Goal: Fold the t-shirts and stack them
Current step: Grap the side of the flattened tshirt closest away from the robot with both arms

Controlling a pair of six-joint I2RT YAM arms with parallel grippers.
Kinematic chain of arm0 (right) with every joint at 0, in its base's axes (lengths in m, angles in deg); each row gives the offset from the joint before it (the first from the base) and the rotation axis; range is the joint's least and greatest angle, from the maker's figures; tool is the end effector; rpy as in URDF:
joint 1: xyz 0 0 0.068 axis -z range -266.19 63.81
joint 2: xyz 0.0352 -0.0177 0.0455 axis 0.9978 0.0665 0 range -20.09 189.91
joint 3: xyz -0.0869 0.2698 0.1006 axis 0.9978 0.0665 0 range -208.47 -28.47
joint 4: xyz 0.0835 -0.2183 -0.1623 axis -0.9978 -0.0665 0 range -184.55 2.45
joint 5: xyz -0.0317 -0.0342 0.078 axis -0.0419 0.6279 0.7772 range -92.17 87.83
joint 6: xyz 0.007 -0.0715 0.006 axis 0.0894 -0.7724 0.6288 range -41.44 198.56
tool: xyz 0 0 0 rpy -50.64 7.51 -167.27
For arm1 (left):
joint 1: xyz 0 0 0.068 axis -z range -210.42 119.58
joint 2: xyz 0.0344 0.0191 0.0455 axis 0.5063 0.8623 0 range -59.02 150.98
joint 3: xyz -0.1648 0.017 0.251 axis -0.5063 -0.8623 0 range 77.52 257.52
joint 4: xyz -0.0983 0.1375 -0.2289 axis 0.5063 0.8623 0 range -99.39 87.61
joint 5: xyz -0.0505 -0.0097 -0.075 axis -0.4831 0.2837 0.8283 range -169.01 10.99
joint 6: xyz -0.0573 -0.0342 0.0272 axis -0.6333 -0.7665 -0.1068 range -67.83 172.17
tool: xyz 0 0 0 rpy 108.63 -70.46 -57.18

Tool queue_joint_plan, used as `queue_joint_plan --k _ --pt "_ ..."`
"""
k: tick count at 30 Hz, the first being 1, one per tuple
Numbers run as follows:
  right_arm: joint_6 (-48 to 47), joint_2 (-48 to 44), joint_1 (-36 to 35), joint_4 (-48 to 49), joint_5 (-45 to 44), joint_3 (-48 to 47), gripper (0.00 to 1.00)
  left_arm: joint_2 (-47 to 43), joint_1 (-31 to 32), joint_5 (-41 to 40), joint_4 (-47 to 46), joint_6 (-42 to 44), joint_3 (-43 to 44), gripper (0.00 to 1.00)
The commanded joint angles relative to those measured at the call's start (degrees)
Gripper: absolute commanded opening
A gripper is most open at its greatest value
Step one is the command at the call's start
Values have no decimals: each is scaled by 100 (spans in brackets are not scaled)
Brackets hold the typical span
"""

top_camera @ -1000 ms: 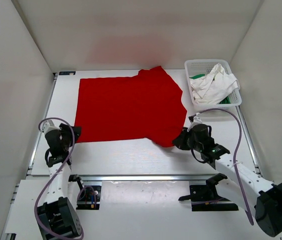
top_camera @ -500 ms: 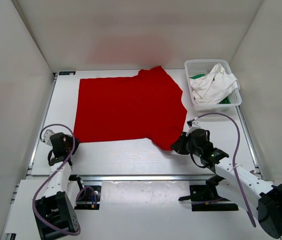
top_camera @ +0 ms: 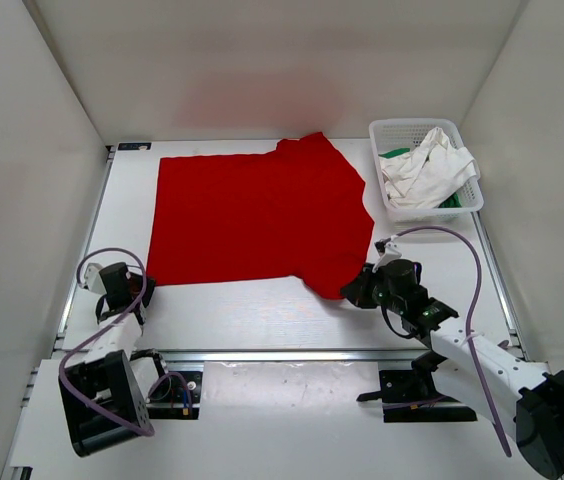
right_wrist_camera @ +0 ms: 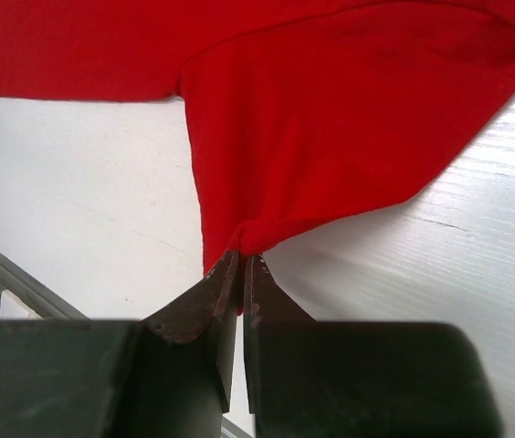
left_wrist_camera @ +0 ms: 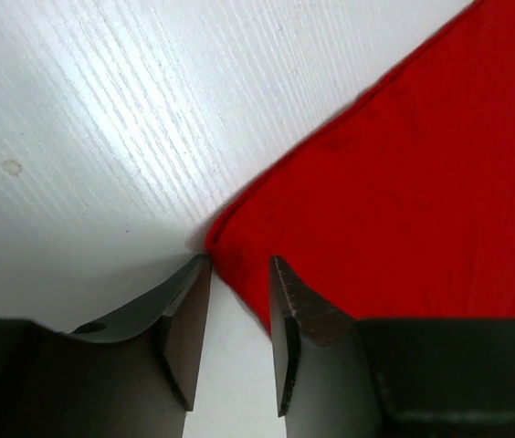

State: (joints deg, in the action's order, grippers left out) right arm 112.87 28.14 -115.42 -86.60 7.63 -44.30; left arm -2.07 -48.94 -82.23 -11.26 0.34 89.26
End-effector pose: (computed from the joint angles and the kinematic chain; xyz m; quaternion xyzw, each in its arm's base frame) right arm 0.1677 0.1055 0.1689 -0.0033 0.8700 0.3199 0.3751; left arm 0.1789 0.0634 0.1182 -0.5378 0.7438 -0.0888 0.3867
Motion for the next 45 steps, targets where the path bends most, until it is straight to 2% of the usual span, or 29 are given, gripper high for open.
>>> queue_joint_plan --k 1,7,10,11,13,16,20,21,23,27,29,34,36,45 --pt "-64 -77 -21 327 48 45 0 299 24 -46 -6 -125 -6 42" --pt "-73 -208 32 248 13 63 0 475 7 49 -208 -231 29 22" --pt "-82 -261 49 134 -66 19 0 537 -28 42 -165 -91 152 3" --pt "-38 -279 49 73 -92 36 0 511 15 -2 -130 -38 222 1" --pt "41 -401 102 -16 -154 106 0 362 24 -12 -95 41 258 0" --pt "173 -603 180 -260 -242 220 5 186 51 85 -59 269 407 0" --pt "313 -858 190 -842 -400 212 24 -25 78 225 29 472 574 0" --pt "331 -946 216 -955 -435 230 31 -78 103 304 3 525 513 0" --pt "401 -1034 155 -1080 -479 291 39 -122 95 488 11 560 539 0" --pt "515 -983 111 -1265 -532 274 45 -272 147 683 -24 648 531 0" --pt "542 -789 49 -1159 -409 221 45 -351 209 639 -33 736 478 0" --pt "718 -113 -688 -1202 -980 -77 46 -439 376 831 -94 763 478 0" --pt "779 37 -628 -1044 -788 -51 45 -474 411 893 -147 754 451 0" --pt "903 318 -382 -483 -726 187 28 -492 552 920 -200 745 398 0"
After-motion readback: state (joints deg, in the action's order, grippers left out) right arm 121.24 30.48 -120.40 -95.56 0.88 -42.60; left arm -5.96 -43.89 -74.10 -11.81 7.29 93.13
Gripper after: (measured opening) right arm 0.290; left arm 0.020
